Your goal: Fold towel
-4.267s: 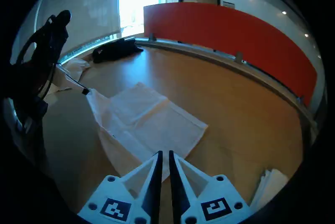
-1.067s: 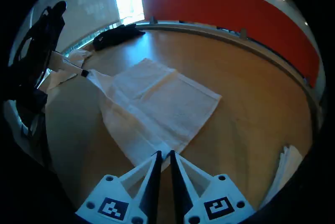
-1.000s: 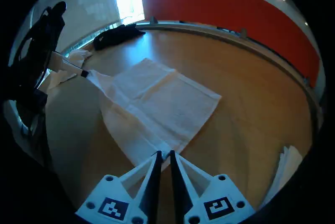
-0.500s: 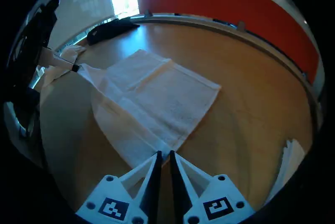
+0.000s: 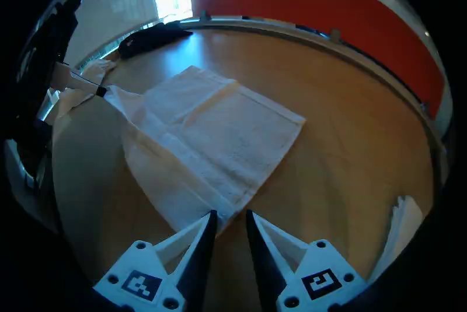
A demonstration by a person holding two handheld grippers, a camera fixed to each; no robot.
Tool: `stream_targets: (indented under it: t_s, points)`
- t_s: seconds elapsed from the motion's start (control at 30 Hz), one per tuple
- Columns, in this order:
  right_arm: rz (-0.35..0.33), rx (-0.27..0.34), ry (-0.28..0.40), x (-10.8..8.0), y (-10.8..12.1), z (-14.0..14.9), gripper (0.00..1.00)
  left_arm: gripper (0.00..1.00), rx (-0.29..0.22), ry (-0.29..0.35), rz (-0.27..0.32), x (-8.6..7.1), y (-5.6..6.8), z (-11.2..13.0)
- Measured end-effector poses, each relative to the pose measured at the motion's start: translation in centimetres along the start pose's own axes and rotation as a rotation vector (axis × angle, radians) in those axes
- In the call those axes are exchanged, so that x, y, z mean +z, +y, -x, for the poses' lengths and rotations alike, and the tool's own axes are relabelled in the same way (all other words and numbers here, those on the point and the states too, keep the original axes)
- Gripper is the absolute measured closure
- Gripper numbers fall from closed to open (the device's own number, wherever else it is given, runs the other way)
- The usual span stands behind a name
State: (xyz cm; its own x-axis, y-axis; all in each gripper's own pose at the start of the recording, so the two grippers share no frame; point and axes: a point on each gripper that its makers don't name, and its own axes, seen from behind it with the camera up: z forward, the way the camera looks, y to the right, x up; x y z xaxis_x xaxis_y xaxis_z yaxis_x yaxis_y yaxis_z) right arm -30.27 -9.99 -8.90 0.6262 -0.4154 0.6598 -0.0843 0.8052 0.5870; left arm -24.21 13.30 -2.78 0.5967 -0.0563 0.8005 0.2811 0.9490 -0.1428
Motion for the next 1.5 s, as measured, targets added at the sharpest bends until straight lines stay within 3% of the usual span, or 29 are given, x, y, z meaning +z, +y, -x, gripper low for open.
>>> stream_targets:
  t_s: [0.3,0.43,0.6,0.9,1.27,1.5]
  points:
    - [-0.011,0.009,-0.002,0.2,0.1,-0.1,0.64,0.86,0.002,-0.003,-0.001,0.1,0.0,0.0]
    - [-0.033,0.019,-0.001,0.1,-0.5,-0.2,0.80,0.86,0.003,-0.005,0.000,0.1,0.0,0.1]
    - [-0.057,0.043,0.012,-0.1,-1.0,-0.7,0.85,0.86,0.004,-0.006,0.000,0.1,-0.1,0.1]
    - [-0.057,0.024,0.029,-0.7,-1.1,-1.4,0.85,0.86,0.000,-0.009,-0.001,0.3,-0.2,0.2]
    - [-0.032,0.007,0.017,-0.1,-0.6,-1.1,0.86,0.86,-0.004,-0.010,-0.001,0.4,-0.3,0.2]
    - [-0.010,-0.010,0.005,0.3,-0.2,-0.8,0.67,0.86,-0.003,-0.012,-0.002,0.4,-0.3,0.2]
